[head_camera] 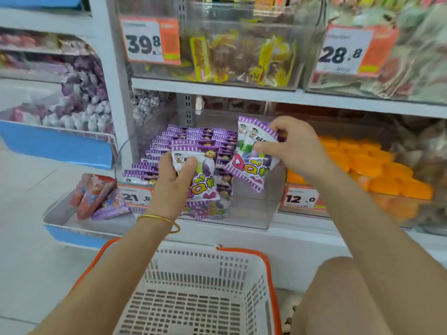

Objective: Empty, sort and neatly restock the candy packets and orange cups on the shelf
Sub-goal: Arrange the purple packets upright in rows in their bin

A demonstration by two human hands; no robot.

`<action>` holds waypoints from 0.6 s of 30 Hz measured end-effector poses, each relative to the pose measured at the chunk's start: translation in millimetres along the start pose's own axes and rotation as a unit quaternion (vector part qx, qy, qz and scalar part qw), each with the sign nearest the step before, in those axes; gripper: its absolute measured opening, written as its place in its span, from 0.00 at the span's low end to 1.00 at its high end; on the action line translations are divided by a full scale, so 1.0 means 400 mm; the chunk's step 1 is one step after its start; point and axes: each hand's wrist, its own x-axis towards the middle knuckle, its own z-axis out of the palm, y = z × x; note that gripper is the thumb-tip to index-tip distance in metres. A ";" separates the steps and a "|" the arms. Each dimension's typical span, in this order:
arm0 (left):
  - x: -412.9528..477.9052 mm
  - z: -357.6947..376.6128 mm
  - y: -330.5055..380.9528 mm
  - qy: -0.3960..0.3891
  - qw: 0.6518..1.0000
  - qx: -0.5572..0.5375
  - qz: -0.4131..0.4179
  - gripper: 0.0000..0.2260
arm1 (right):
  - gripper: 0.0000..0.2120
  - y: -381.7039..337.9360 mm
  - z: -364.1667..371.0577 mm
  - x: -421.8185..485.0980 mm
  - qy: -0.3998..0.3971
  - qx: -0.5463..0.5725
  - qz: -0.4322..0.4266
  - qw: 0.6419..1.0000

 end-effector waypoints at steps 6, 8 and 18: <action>0.094 0.026 -0.012 -0.040 0.998 0.005 0.039 0.05 | 0.15 0.090 0.087 0.224 -0.096 -0.358 0.025 0.929; 0.112 0.029 -0.021 -0.054 0.997 0.021 0.043 0.04 | 0.13 0.141 0.129 0.279 -0.117 -0.363 0.070 0.922; 0.140 0.017 -0.034 -0.053 0.997 -0.048 0.008 0.07 | 0.21 0.264 0.226 0.392 -0.144 -0.400 0.109 0.898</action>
